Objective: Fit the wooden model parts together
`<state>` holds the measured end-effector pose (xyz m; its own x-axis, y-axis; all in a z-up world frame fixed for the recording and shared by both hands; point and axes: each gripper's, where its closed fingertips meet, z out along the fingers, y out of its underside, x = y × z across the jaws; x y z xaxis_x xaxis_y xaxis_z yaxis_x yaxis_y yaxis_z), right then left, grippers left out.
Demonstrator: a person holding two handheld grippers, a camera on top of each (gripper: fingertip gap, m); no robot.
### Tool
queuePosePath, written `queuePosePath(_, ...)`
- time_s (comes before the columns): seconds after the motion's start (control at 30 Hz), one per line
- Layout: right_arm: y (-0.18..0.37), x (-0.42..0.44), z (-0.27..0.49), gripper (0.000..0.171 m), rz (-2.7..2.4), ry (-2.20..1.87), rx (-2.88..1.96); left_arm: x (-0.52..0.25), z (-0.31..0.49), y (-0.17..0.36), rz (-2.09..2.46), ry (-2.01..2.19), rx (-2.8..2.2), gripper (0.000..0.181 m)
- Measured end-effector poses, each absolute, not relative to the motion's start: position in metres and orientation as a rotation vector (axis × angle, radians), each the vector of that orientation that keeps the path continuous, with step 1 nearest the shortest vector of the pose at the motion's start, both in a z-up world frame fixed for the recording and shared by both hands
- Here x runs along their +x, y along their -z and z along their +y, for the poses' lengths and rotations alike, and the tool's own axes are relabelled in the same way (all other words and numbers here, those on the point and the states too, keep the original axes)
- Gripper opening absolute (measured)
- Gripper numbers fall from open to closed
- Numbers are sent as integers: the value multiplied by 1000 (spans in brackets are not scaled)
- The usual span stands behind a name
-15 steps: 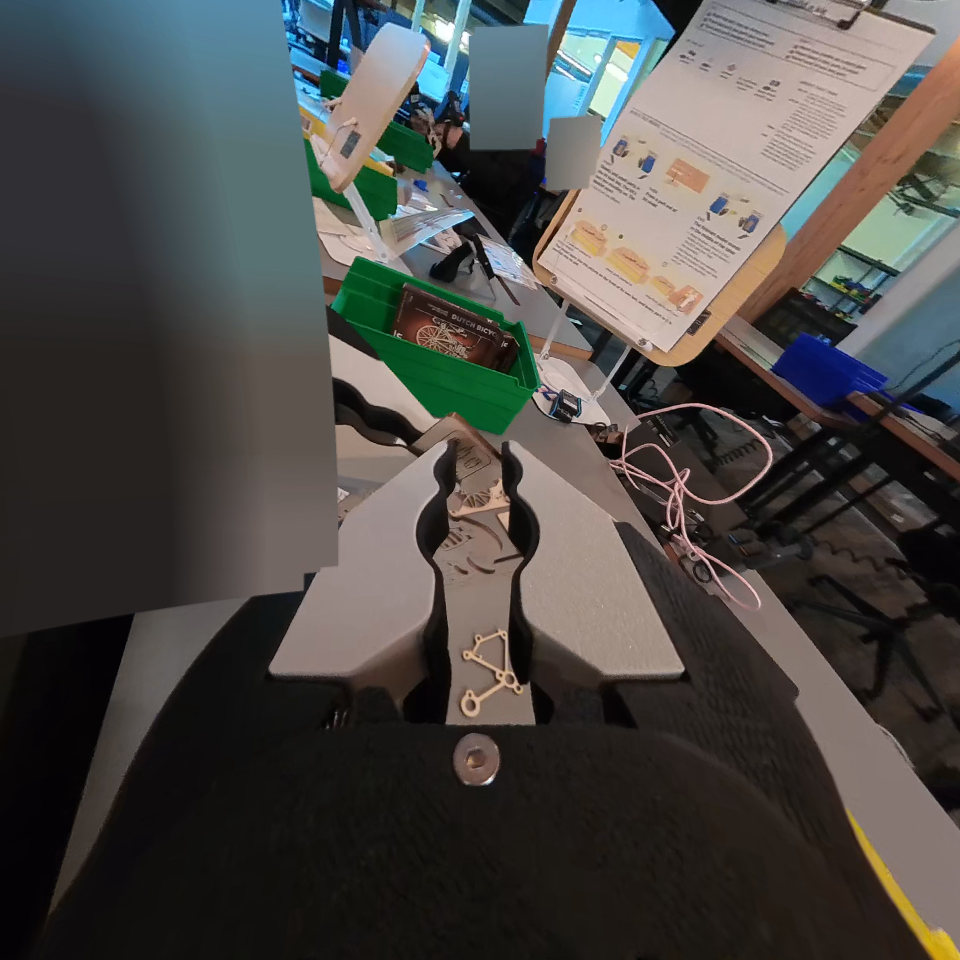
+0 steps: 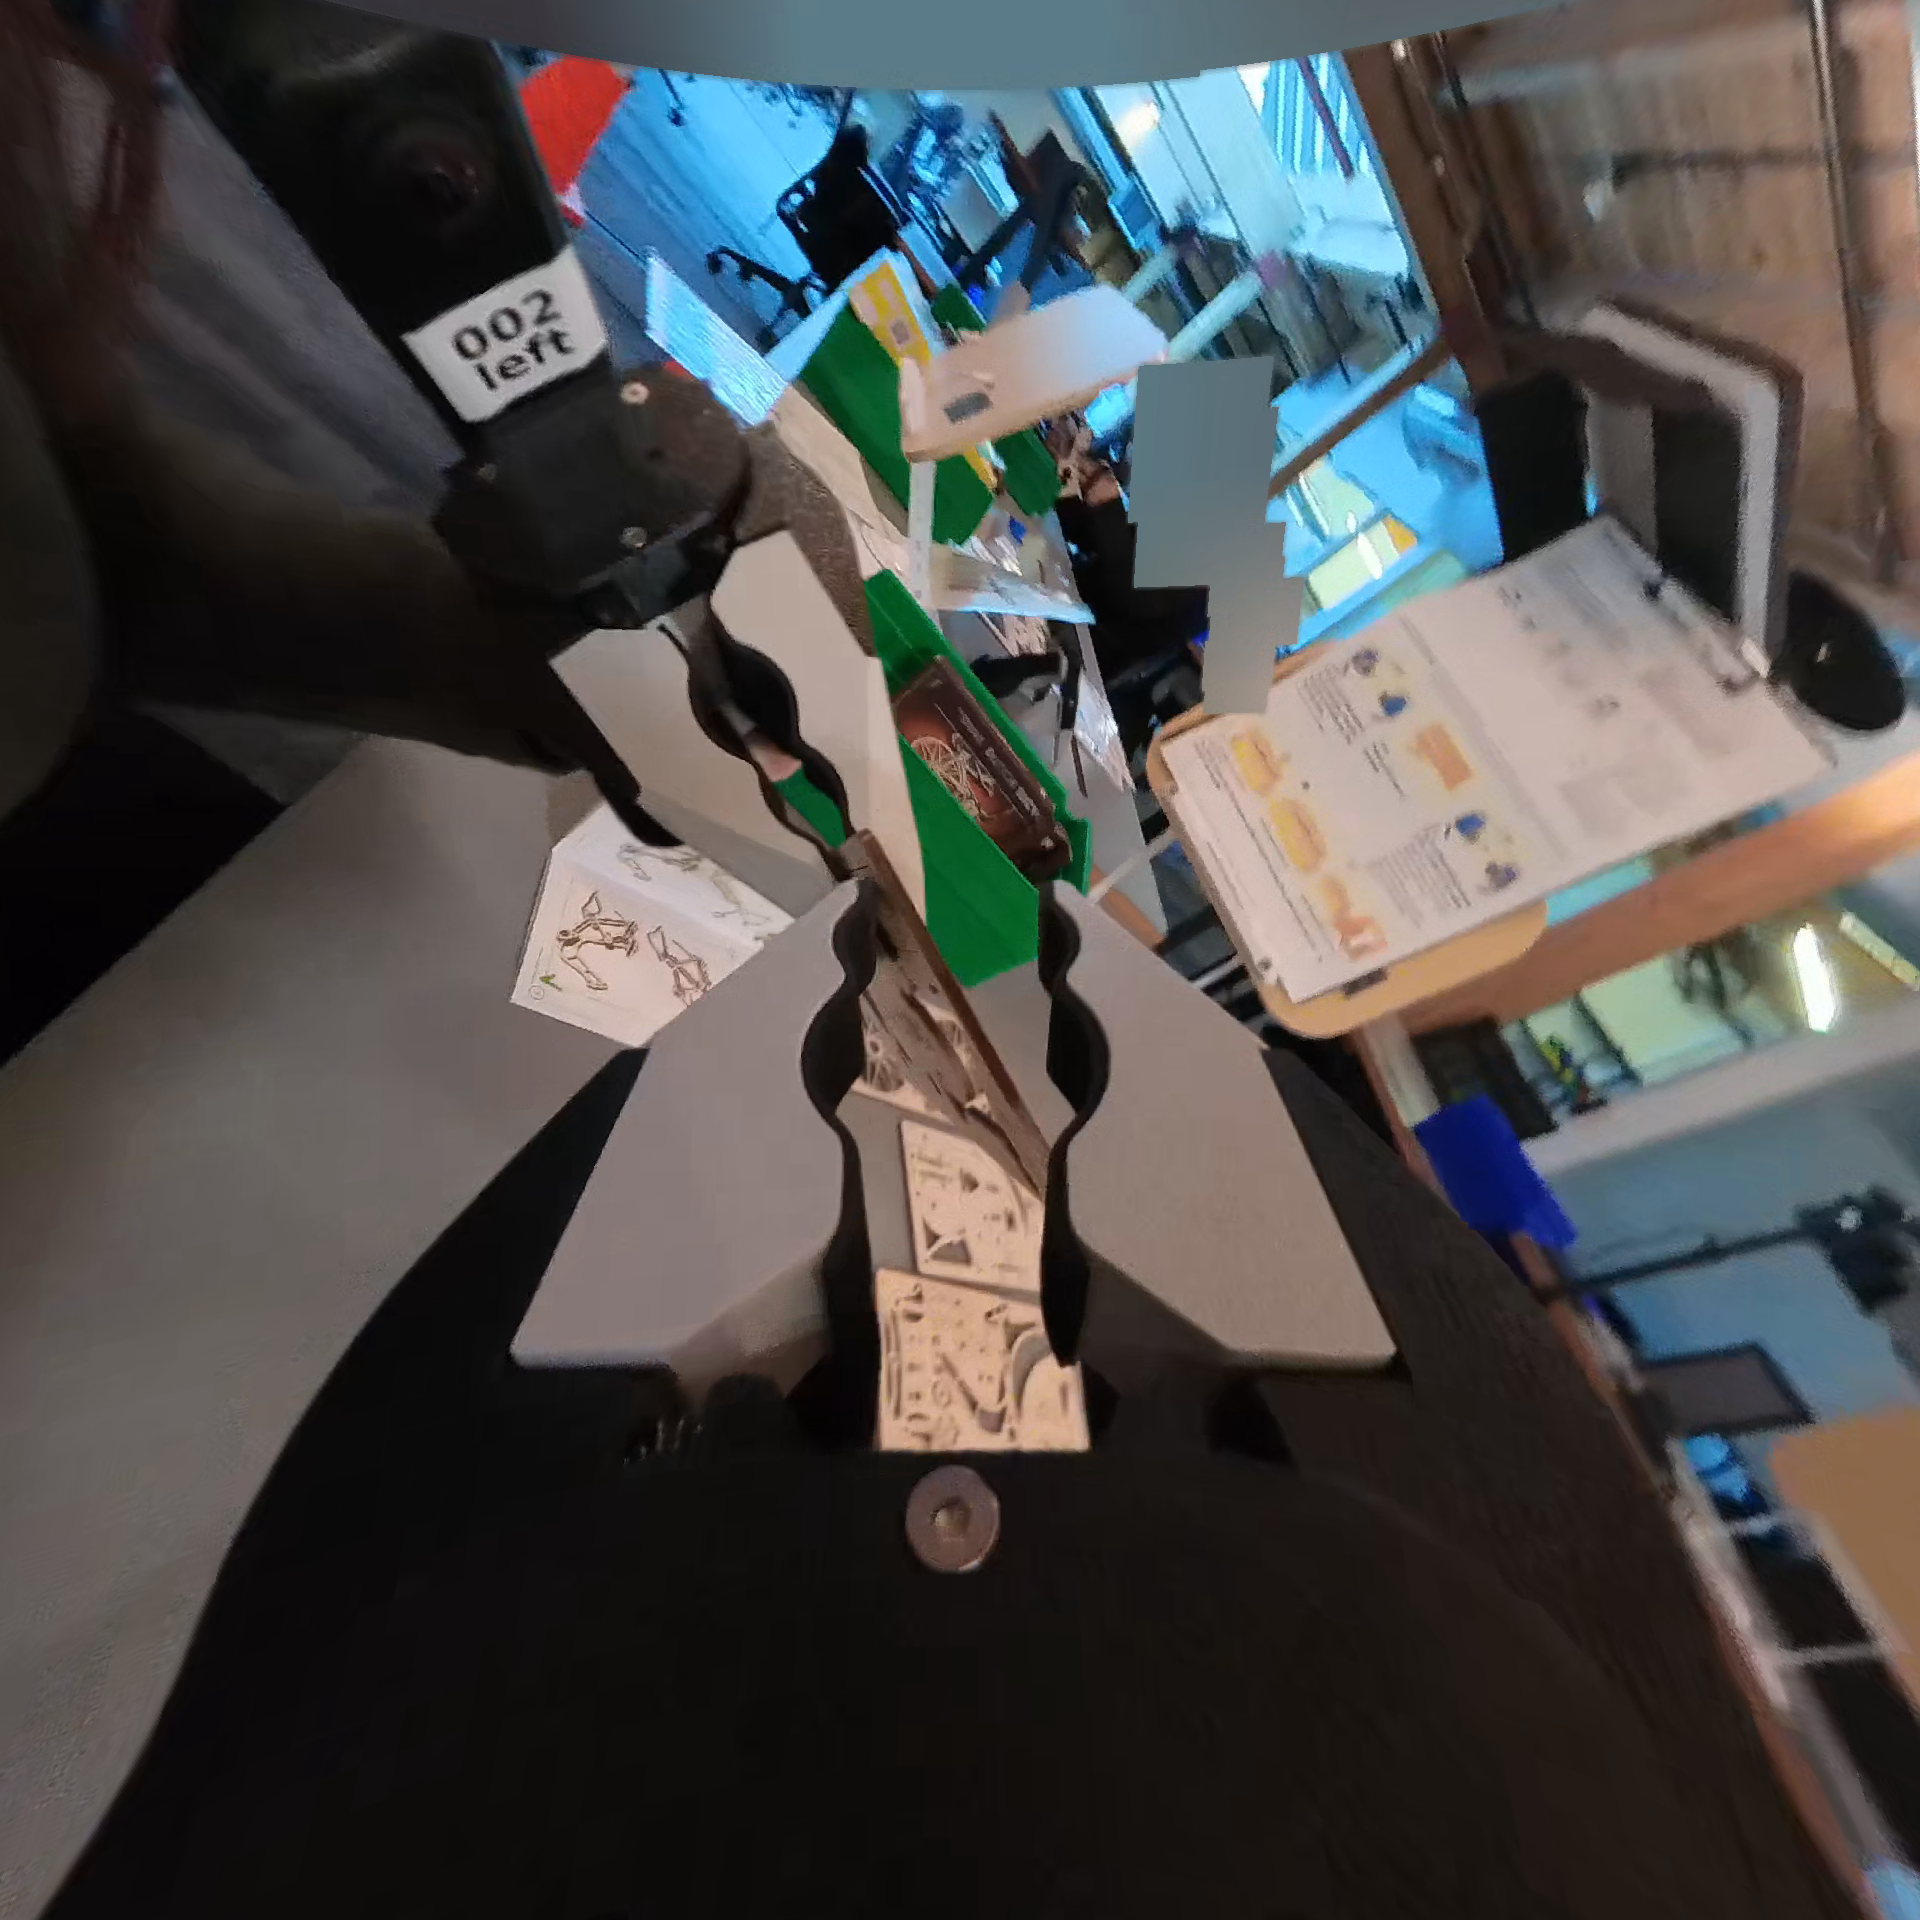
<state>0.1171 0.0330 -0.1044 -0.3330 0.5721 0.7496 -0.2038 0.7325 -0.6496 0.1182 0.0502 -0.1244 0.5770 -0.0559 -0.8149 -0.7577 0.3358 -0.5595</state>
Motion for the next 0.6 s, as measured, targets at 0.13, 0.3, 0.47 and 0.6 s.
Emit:
queuePosePath(0.13, 106, 125, 13, 16, -1710, -793, -80, 125, 37, 120, 926, -581, -1051, 1)
queuePosePath(0.3, 107, 130, -2, 9, -1702, -836, 0, 130, 25, 116, 944, -618, -976, 1)
queuePosePath(0.47, 101, 133, -9, 9, -1657, -853, 28, 133, 20, 111, 918, -630, -955, 1)
queuePosePath(0.6, 94, 134, -15, 9, -1604, -860, 49, 134, 14, 104, 896, -655, -930, 1)
